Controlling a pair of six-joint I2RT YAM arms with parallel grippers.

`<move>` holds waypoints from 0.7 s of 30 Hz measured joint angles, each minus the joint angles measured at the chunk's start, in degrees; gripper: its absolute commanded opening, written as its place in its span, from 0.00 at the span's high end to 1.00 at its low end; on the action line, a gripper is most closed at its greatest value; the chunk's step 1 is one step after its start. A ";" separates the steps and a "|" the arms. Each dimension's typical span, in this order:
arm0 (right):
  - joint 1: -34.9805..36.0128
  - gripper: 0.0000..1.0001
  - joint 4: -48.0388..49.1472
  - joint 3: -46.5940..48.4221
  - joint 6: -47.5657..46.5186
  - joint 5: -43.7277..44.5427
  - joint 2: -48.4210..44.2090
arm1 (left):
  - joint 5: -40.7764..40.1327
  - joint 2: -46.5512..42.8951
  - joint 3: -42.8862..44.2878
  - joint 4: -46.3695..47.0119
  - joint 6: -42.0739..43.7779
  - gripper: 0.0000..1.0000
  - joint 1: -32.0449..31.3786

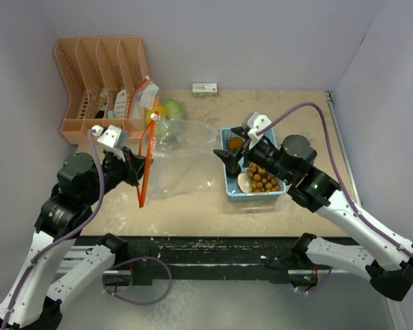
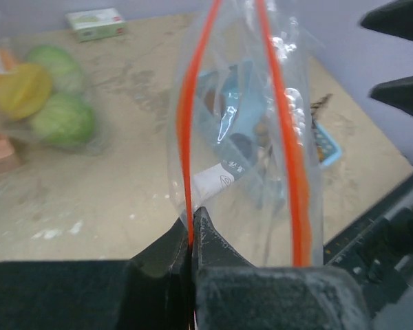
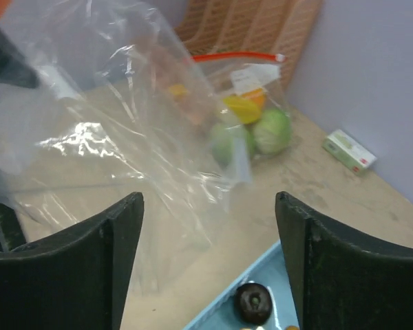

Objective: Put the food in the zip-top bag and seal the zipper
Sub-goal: Open the zipper of the food storage bag.

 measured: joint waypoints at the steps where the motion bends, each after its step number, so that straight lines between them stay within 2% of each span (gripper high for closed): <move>1: 0.00 0.13 -0.09 0.63 1.22 2.64 0.94 | -3.30 0.92 0.57 -1.07 0.31 1.00 0.02; 5: -0.07 0.07 -0.26 3.50 5.99 9.09 4.61 | -13.25 3.87 1.03 -2.67 1.16 1.00 0.02; 9: -0.11 0.08 1.46 5.55 11.04 8.94 8.90 | -18.34 6.84 1.03 -2.78 1.20 1.00 0.02; 16: 0.98 0.11 7.26 5.57 20.48 5.40 18.75 | -19.67 13.75 -1.36 2.05 -0.28 1.00 0.02; 21: 6.32 0.10 8.20 6.67 22.21 5.27 25.35 | -19.65 18.93 -2.97 4.83 -1.22 1.00 0.02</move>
